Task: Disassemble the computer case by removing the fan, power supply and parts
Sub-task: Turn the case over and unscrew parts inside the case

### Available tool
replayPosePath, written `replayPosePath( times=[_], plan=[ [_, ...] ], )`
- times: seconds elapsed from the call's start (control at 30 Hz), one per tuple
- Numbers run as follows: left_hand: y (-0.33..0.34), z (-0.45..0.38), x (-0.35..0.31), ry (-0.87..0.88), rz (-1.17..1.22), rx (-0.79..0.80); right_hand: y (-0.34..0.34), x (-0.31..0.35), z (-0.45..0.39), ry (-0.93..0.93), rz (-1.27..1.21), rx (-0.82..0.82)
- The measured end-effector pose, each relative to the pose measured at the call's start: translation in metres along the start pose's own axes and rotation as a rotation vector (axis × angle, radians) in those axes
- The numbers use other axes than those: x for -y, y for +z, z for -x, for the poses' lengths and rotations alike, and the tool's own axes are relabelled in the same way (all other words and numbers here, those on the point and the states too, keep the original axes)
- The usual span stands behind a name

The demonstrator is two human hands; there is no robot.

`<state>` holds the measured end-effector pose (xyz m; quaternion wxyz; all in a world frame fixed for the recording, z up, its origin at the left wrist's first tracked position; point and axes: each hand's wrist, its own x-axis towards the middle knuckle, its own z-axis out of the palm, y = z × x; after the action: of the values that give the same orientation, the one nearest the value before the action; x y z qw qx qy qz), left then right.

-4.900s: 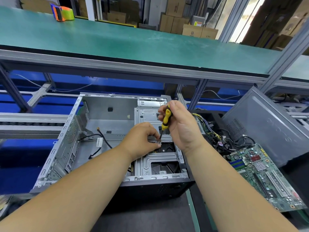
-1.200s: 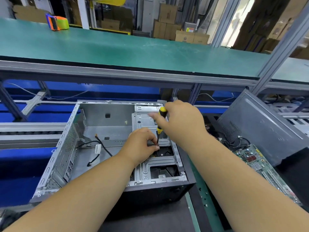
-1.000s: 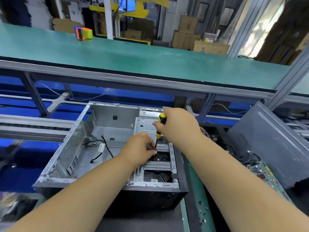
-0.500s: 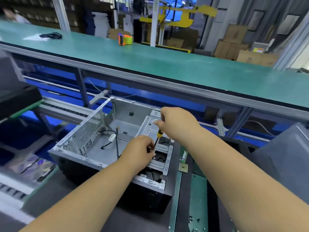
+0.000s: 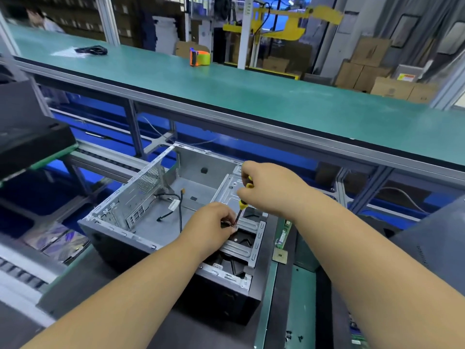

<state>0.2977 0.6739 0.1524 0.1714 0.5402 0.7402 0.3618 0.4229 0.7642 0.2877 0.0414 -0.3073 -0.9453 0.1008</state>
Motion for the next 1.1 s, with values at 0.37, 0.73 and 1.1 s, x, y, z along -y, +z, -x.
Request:
replayPosePath(
  times=[0.37, 0.73, 1.1],
  plan=[
    [-0.003, 0.001, -0.0019, 0.015, -0.017, 0.018, 0.0022, 0.0001, -0.0038, 0.006, -0.118, -0.053],
    [-0.0046, 0.0021, -0.0049, -0.003, -0.012, 0.027, 0.0042, 0.0, -0.0037, -0.042, 0.067, -0.13],
    [-0.0045, 0.0026, -0.0058, -0.007, 0.004, 0.03, 0.0004, -0.0047, 0.002, -0.057, -0.067, -0.163]
  ],
)
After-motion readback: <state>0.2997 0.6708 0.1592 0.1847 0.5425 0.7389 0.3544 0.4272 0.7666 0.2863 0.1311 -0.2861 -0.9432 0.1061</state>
